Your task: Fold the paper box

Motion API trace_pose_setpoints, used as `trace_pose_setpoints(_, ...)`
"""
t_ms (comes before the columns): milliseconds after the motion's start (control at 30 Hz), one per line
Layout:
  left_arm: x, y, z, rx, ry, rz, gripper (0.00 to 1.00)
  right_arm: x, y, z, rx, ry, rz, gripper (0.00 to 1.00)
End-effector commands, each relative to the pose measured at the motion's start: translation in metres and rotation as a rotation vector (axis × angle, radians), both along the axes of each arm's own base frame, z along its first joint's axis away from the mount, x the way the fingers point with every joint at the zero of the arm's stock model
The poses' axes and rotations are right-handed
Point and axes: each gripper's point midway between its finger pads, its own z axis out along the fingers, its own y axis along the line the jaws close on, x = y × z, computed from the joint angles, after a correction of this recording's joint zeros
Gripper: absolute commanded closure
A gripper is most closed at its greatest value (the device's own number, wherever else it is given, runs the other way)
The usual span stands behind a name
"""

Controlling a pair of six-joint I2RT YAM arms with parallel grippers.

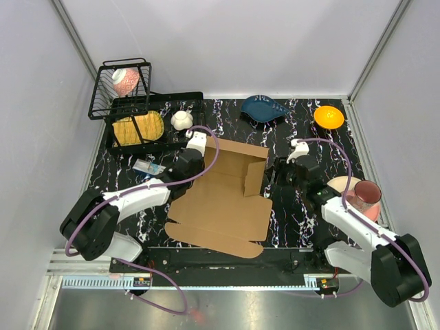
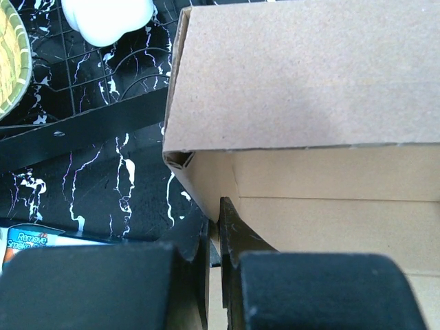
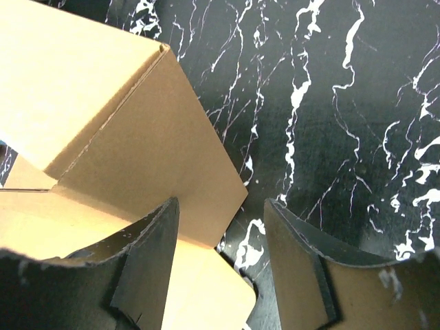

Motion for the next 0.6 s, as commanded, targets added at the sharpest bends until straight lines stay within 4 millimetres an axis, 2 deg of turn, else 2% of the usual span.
trace_pose_setpoints(0,-0.015,-0.033,0.004,-0.025,0.027,-0.171,1.0,-0.021,0.022,0.016,0.06,0.025,0.092,0.41)
trace_pose_setpoints(233,-0.017,-0.033,0.002,-0.039,0.048,-0.182,1.0,-0.03,0.016,0.017,0.071,0.028,0.066,0.4)
trace_pose_setpoints(467,-0.019,-0.038,-0.001,-0.049,0.078,-0.206,1.0,-0.039,0.033,0.024,0.123,0.023,0.173,0.37)
trace_pose_setpoints(567,-0.019,-0.038,-0.001,-0.044,0.079,-0.206,1.0,-0.04,0.034,0.025,0.124,0.025,0.181,0.37)
